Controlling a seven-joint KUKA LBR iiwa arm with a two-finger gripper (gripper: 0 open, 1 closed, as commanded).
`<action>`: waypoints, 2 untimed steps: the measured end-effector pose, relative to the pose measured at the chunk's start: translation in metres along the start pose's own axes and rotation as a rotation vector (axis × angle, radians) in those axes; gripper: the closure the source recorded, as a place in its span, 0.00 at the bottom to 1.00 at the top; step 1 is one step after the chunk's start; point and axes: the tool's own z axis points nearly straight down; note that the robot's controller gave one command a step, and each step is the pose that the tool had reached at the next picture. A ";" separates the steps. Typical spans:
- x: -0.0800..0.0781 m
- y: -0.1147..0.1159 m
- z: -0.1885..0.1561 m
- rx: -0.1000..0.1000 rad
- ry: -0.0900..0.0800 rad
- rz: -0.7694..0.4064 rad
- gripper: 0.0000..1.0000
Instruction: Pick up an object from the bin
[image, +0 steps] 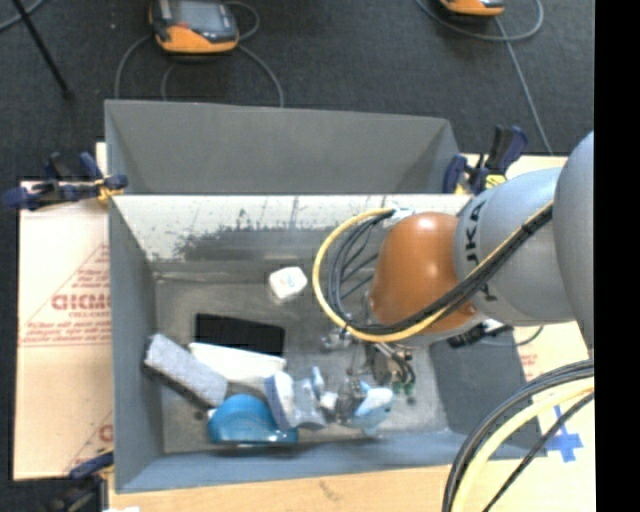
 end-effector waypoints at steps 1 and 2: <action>0.001 -0.001 -0.048 0.000 -0.006 0.019 0.00; 0.019 -0.005 0.022 0.000 -0.007 0.116 0.00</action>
Offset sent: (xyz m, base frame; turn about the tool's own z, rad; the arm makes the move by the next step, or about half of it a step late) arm -0.0218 -0.0056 -0.0229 0.1175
